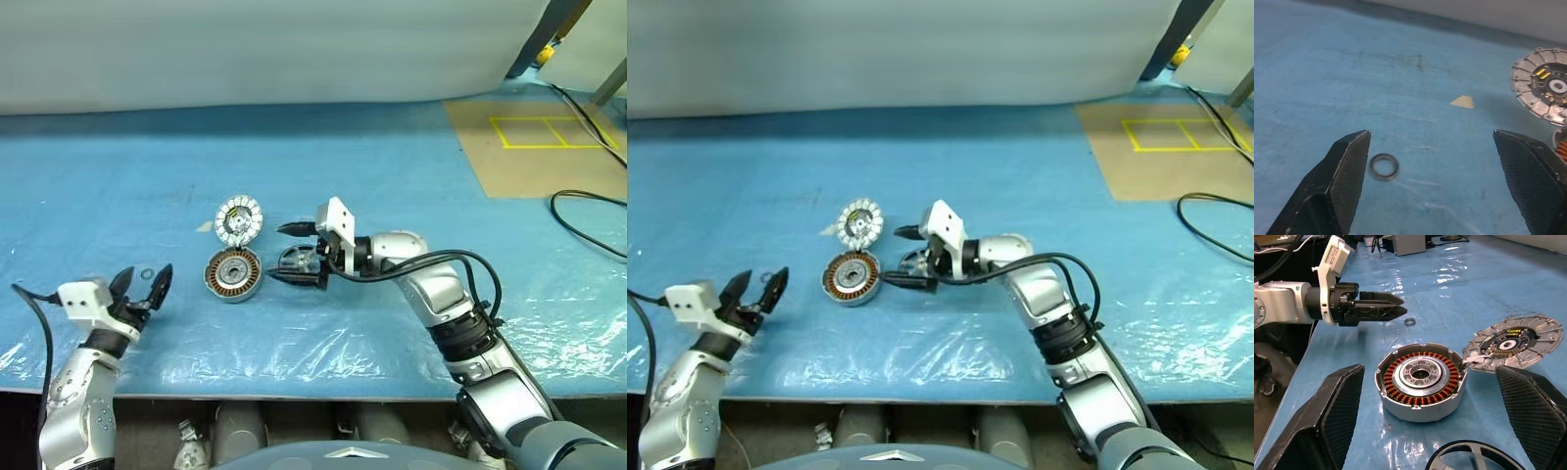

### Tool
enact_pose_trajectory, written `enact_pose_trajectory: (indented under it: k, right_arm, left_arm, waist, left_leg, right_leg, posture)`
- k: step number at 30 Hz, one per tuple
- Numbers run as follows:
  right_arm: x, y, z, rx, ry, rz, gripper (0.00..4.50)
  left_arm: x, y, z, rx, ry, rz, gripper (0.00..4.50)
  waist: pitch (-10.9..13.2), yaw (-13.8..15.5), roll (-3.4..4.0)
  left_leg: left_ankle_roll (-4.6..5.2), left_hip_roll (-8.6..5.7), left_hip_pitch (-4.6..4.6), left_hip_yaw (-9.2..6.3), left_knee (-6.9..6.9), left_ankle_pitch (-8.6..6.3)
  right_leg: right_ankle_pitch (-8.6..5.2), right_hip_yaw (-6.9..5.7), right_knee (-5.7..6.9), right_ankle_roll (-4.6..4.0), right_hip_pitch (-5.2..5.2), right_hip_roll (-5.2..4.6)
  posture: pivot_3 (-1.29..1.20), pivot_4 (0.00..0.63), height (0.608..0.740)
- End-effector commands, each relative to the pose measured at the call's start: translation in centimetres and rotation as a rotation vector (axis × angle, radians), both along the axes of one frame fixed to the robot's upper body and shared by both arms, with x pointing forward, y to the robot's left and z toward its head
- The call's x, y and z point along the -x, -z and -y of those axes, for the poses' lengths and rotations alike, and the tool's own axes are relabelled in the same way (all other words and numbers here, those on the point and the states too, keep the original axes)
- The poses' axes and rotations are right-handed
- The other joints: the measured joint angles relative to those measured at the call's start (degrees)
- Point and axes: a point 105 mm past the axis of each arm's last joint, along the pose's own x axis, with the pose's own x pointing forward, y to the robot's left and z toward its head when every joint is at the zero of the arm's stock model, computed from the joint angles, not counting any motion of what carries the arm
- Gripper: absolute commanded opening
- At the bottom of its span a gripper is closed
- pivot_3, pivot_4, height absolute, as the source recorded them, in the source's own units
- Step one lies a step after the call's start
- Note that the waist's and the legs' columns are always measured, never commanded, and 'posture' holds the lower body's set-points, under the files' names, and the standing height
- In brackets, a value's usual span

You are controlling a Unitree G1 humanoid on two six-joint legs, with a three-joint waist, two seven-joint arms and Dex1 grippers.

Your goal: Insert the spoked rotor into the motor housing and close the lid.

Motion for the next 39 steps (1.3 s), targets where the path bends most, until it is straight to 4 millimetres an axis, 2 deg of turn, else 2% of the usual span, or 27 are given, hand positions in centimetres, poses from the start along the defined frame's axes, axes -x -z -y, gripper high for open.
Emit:
enact_pose_trajectory:
  k: [1,7,10,16,22,27,36,39]
  right_arm:
    - [0.7,-1.0,-0.6,-0.026,-0.033,0.047,4.50]
    - [0.8,-1.0,-0.8,-0.030,-0.037,0.045,4.50]
    - [0.5,-1.0,-0.9,-0.029,-0.023,0.053,4.50]
    - [0.3,-1.1,-0.9,-0.031,-0.008,0.055,4.50]
    - [0.2,-1.2,-0.9,-0.032,0.005,0.058,4.50]
    - [0.2,-1.0,-0.8,-0.030,0.013,0.054,4.50]
    - [0.0,-1.0,-0.7,-0.029,0.023,0.058,4.50]
    - [-0.1,-1.0,-0.7,-0.029,0.028,0.062,4.50]
  left_arm:
    - [0.8,-0.8,-1.1,-0.006,-0.054,0.046,4.26]
    - [1.0,-0.3,-1.1,-0.051,-0.044,0.013,4.26]
    - [0.2,0.3,-1.0,-0.145,-0.013,-0.047,4.26]
    - [-1.5,0.5,-0.8,-0.196,0.027,-0.086,4.26]
    - [-2.0,1.7,-1.3,-0.220,0.029,-0.167,4.26]
    - [-2.3,1.2,-1.6,-0.211,-0.022,-0.183,4.26]
    - [-2.6,0.4,-0.5,-0.195,-0.028,-0.208,4.26]
    - [-2.5,0.7,-0.5,-0.171,-0.036,-0.235,3.69]
  waist:
    - [-0.01,0.09,-0.03]
    - [-0.02,0.07,-0.07]
    - [-0.03,0.08,-0.10]
    - [-0.05,0.09,-0.15]
    - [-0.06,-0.08,-0.15]
    - [-0.06,0.01,-0.15]
    - [-0.06,0.06,-0.15]
    - [-0.06,0.06,-0.15]
  left_leg:
    - [0.00,0.00,0.00,0.00,0.01,0.00]
    - [0.00,0.01,0.00,0.00,0.00,0.00]
    - [0.00,0.02,0.01,-0.01,0.01,0.00]
    - [-0.01,0.00,0.06,-0.03,0.07,0.01]
    - [-0.03,0.01,0.06,-0.05,0.06,0.02]
    - [-0.03,0.01,0.09,-0.07,0.09,0.02]
    - [-0.03,0.01,0.09,-0.09,0.12,0.02]
    - [-0.03,0.01,0.08,-0.10,0.12,0.02]
  right_leg:
    - [0.00,0.00,0.00,0.00,0.00,0.00]
    - [0.00,0.01,-0.01,0.00,0.01,0.01]
    - [0.00,0.00,0.02,0.01,0.01,0.02]
    - [0.02,0.01,0.02,0.03,0.11,0.01]
    - [0.04,0.01,0.04,0.06,0.10,0.02]
    - [0.03,0.01,0.07,0.03,0.15,0.02]
    - [0.03,0.01,0.06,0.02,0.21,0.02]
    - [0.03,0.00,0.06,0.02,0.20,0.02]
  posture:
    - [0.00,0.150,0.740]
    - [0.00,0.150,0.740]
    - [0.00,0.150,0.740]
    - [0.00,0.150,0.740]
    - [0.00,0.150,0.740]
    - [0.00,0.150,0.740]
    - [0.00,0.150,0.740]
    - [0.00,0.150,0.740]
